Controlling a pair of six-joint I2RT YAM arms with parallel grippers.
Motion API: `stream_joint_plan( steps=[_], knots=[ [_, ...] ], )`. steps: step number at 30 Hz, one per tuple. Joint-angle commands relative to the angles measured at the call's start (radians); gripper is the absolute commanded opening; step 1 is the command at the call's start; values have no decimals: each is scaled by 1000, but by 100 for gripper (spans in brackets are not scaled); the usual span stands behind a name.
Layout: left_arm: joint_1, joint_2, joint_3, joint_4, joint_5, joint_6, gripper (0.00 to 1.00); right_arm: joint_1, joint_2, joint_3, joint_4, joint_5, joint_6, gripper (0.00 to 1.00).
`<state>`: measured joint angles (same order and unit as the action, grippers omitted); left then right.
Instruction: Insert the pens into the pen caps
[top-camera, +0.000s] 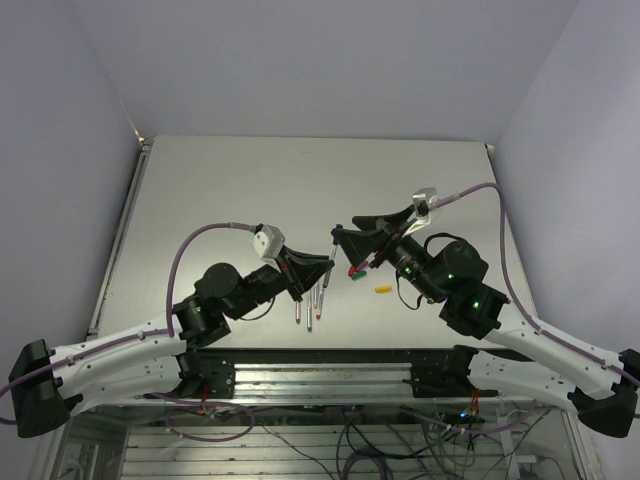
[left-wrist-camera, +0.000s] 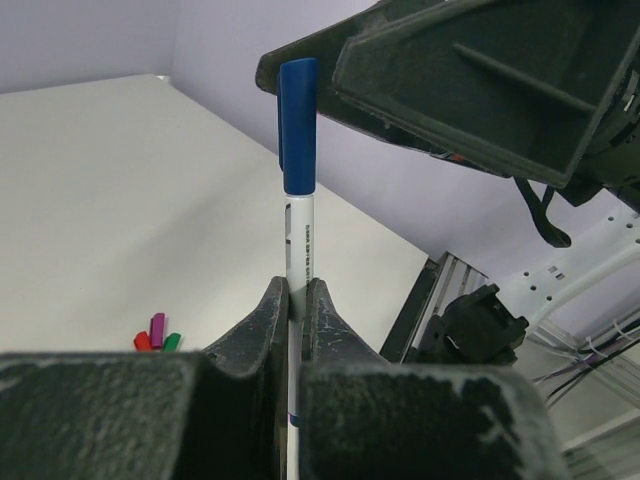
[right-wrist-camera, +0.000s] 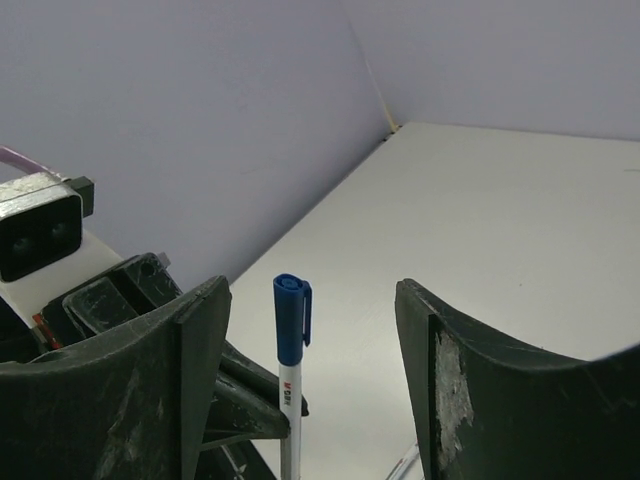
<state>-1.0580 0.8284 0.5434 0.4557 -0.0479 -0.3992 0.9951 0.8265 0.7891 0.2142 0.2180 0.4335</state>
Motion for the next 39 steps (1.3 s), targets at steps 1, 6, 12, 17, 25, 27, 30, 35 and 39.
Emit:
stream_joint_plan(
  steps=[1,6,12,17,25,27,30,35,39],
  knots=[
    [3,12,-8,76,66,-10,7,0,6,0,40,-57,22,66],
    [3,18,-18,108,64,-25,7,0,24,5,30,-92,38,55],
    [2,20,-10,110,57,-36,7,0,21,-8,37,-102,52,37],
    [3,31,-2,125,43,-50,7,-1,29,-6,22,-127,61,0],
    [3,23,-23,240,-35,-81,7,-1,36,-12,-42,-161,60,0],
    [2,14,-17,246,-63,-69,7,-1,42,-13,-62,-168,62,0],
    [4,-1,-11,263,-111,-50,7,-1,59,-17,-90,-183,73,0],
    [31,2,-2,325,-143,-50,7,2,102,-31,-128,-220,103,0],
    [68,16,11,353,-134,-60,7,1,132,-55,-152,-251,128,0]
  ],
)
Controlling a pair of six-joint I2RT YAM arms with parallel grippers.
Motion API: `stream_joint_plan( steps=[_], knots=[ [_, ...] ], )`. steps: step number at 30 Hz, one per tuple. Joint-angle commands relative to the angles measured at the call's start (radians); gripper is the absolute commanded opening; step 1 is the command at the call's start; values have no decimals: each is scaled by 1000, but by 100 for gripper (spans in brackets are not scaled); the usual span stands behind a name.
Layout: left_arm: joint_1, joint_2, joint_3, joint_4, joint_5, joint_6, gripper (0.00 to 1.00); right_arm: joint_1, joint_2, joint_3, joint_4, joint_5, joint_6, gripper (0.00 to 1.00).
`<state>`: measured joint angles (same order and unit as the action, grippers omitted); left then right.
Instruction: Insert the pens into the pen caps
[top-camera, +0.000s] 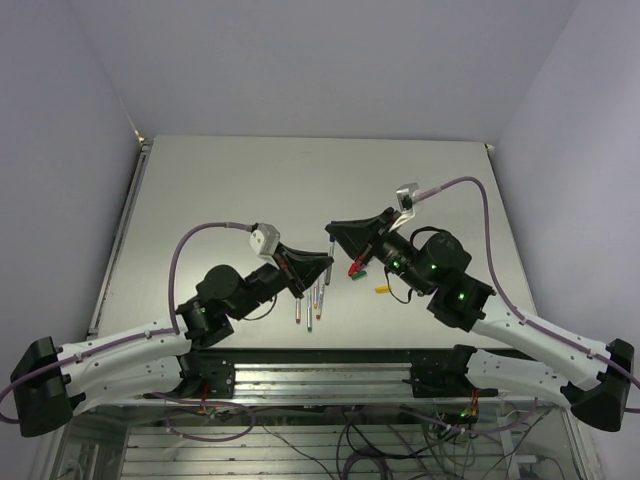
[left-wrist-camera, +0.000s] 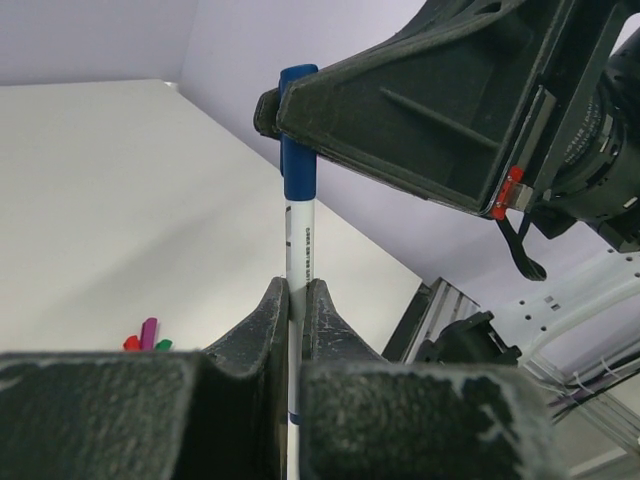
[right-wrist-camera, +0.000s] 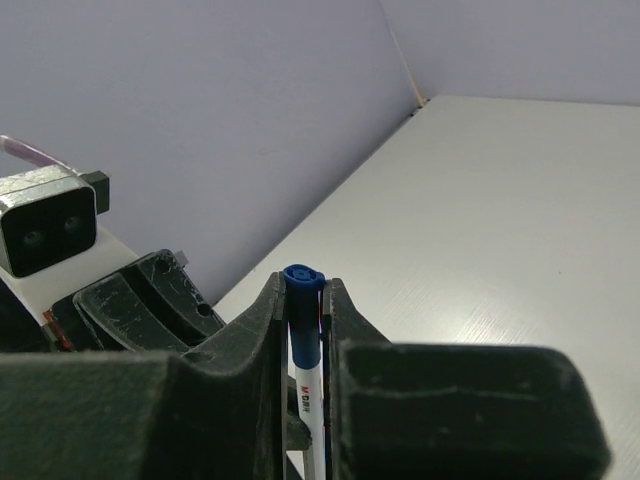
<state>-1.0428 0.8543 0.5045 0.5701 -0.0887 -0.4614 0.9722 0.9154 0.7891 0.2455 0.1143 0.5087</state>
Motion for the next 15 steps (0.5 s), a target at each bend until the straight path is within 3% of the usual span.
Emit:
stream_joint_plan(
  steps=[1,7,15],
  knots=[
    [64,-7,54,240,-88,0,7,24,45,-64,-181,-152,61,0],
    [109,10,85,225,-50,-22,7,25,66,-89,-184,-175,89,0],
    [112,22,108,32,-56,-55,7,25,112,-18,-146,-96,29,0]
  ],
)
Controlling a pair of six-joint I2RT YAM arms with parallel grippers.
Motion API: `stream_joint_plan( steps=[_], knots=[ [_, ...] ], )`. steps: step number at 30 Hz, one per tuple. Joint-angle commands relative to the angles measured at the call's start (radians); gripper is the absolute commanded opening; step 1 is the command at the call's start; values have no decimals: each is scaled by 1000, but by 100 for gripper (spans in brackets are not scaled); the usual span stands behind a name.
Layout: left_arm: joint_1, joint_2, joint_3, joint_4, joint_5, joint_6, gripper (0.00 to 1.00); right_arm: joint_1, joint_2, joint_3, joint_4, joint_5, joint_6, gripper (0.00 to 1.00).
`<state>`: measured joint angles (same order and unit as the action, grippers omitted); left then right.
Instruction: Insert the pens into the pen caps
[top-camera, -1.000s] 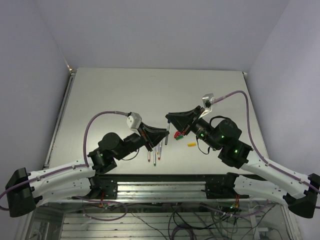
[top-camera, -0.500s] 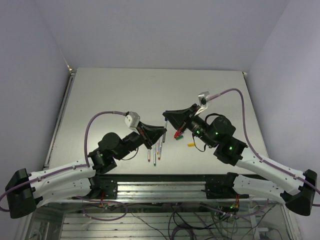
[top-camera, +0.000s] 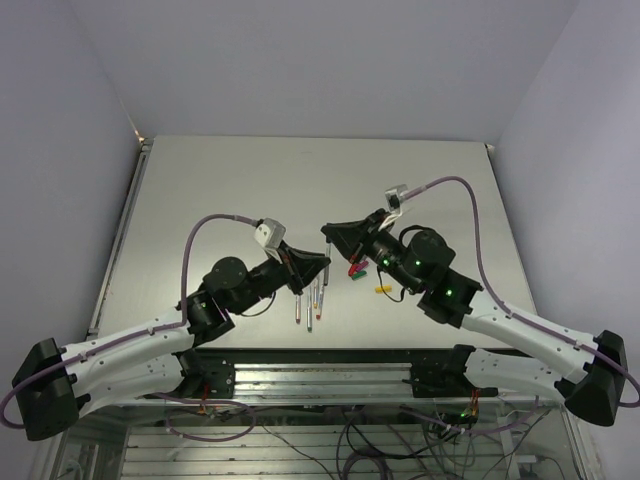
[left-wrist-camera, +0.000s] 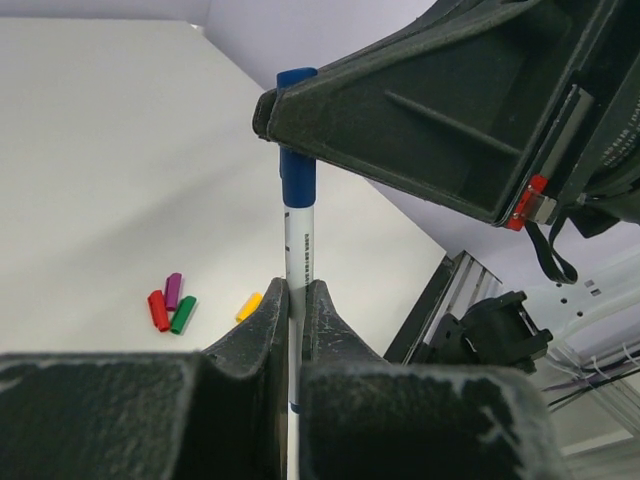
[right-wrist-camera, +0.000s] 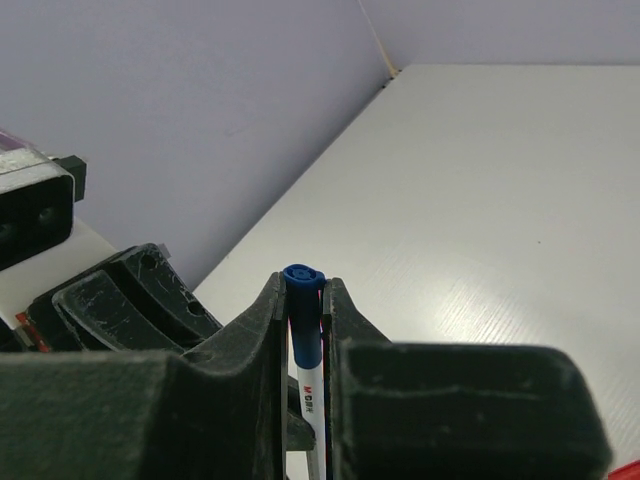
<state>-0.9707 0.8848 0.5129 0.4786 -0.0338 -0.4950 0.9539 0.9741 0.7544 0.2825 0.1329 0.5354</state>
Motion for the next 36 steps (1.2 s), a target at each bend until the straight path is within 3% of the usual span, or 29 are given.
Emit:
stream_joint_plan(
  steps=[1,5,9,14,19,26,32,36],
  knots=[
    [41,-3,100,95,-110,-29,7,42,64,37,-181,-99,-16,0],
    [40,18,67,25,-93,-70,7,43,76,112,-154,-11,-93,3],
    [40,40,9,-8,-98,-119,7,42,59,158,-115,111,-162,30],
    [41,51,-50,-43,-169,-149,7,42,15,172,-91,215,-205,50],
    [96,52,-62,-109,-210,-145,7,42,-30,146,-131,314,-200,57],
    [318,100,-35,-207,-108,-130,7,42,-122,71,-232,444,-104,59],
    [511,324,125,-429,6,-89,7,42,-165,18,-319,520,-30,58],
    [550,497,233,-526,33,-31,7,42,-157,24,-395,543,10,59]
  ],
)
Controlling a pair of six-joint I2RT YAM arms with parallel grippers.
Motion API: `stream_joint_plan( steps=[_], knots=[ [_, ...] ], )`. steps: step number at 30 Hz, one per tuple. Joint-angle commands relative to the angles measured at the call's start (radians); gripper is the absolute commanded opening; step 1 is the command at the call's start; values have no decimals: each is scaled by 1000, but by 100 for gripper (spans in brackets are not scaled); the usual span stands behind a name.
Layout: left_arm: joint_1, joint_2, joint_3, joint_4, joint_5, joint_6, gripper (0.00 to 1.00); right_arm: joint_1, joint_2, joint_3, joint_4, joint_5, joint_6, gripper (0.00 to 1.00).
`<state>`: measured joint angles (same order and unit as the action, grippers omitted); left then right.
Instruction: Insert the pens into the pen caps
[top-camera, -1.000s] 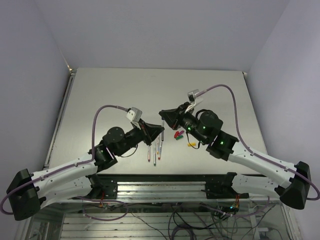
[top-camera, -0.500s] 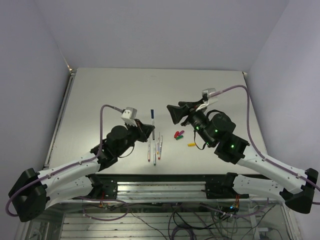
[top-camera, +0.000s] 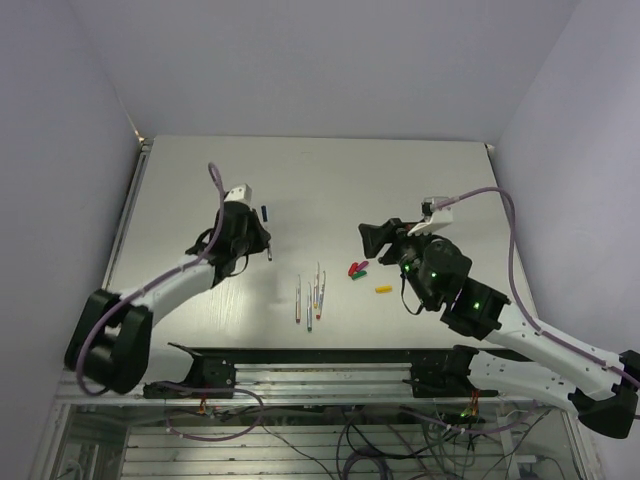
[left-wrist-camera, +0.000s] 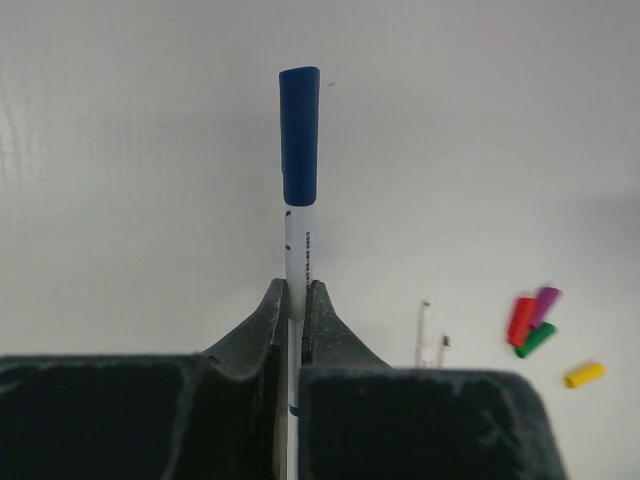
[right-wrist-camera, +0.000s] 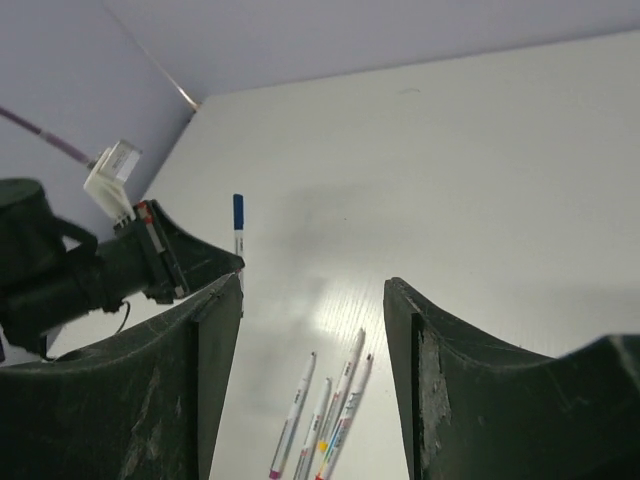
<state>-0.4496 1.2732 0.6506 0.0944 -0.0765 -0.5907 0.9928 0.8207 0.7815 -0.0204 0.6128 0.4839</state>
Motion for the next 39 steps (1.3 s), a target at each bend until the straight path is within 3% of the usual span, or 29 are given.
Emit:
stream_joint_plan(
  steps=[1,10,21,25,34,35,39],
  knots=[
    [30,137,115,-149,76,73,7,3,-1,-4,-99,64,63,59],
    [31,344,296,-280,-30,138,7,4,13,-49,-82,32,92,60],
    [34,498,367,-303,-68,158,7,3,33,-97,-58,-18,133,60],
    [34,503,363,-292,-72,150,28,3,6,-131,-29,-30,137,60],
    [33,424,390,-319,-89,143,60,3,12,-122,-36,-18,115,60],
    [34,395,392,-327,-91,145,68,3,15,-120,-36,-14,111,60],
    [33,295,387,-355,-83,140,73,4,25,-114,-46,18,110,60]
  ],
)
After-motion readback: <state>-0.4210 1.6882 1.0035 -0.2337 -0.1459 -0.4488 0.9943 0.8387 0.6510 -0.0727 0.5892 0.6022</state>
